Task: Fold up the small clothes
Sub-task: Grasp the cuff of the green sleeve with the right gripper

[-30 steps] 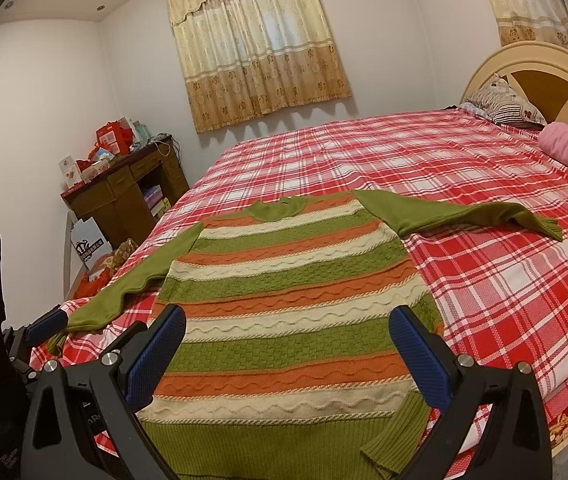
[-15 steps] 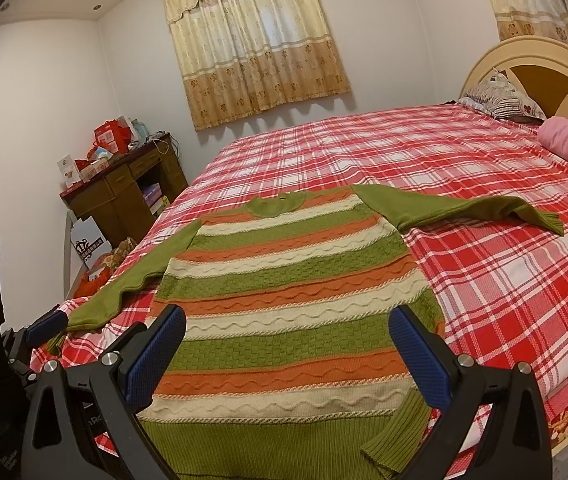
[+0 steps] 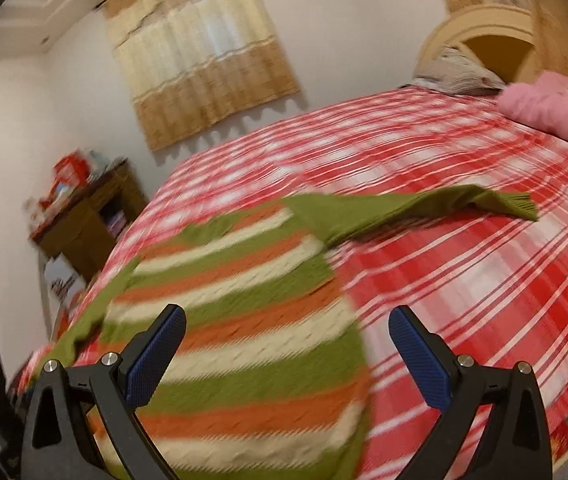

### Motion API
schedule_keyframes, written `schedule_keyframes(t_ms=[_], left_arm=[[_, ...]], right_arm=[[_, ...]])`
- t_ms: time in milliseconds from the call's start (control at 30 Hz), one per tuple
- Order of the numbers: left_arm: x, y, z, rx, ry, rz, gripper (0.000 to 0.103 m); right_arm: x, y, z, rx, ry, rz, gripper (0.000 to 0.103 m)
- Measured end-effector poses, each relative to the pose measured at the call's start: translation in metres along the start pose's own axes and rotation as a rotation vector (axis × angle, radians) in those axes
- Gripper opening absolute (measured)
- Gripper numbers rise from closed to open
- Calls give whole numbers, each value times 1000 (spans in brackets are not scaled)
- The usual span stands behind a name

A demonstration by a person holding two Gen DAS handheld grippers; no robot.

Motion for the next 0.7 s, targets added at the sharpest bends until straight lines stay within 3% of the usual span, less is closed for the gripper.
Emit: schedule_keyframes(t_ms=[100,200,233,300,400,533,700], left_arm=[[-11,0,11,-15,-12,-15,103],[-23,-1,26,-47,-36,-22,103],[-27,0,31,-57,-42,-26,103],[-33,3,42,-95,-58,-40,103],[-44,13,59,-143,-59,-75,103],[-52,29,79,-162,-45,-132,103],[-50,35,107,-123,12,-161,103]], right_arm=[[-32,-50,14,3,1,89,98],[-60,-113,32,6,18,237,66],[-67,-140,38,9,25,308,62],[-75,-199,50,2,20,487,62],[-81,-256,59,76,-7,621,62],[-97,-305,84,177,23,660,62],[-114,-305,110,206,52,597,62]])
Point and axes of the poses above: each gripper's, at about its wrist camera, not at the fingertips, and z roughly the way its jaws point, y to its left, x to its underside, the point moved 1 cm from there along z, roughly the way its jaws point, and after that the axes turned 10 degrees about y, right-handed, at the moved point
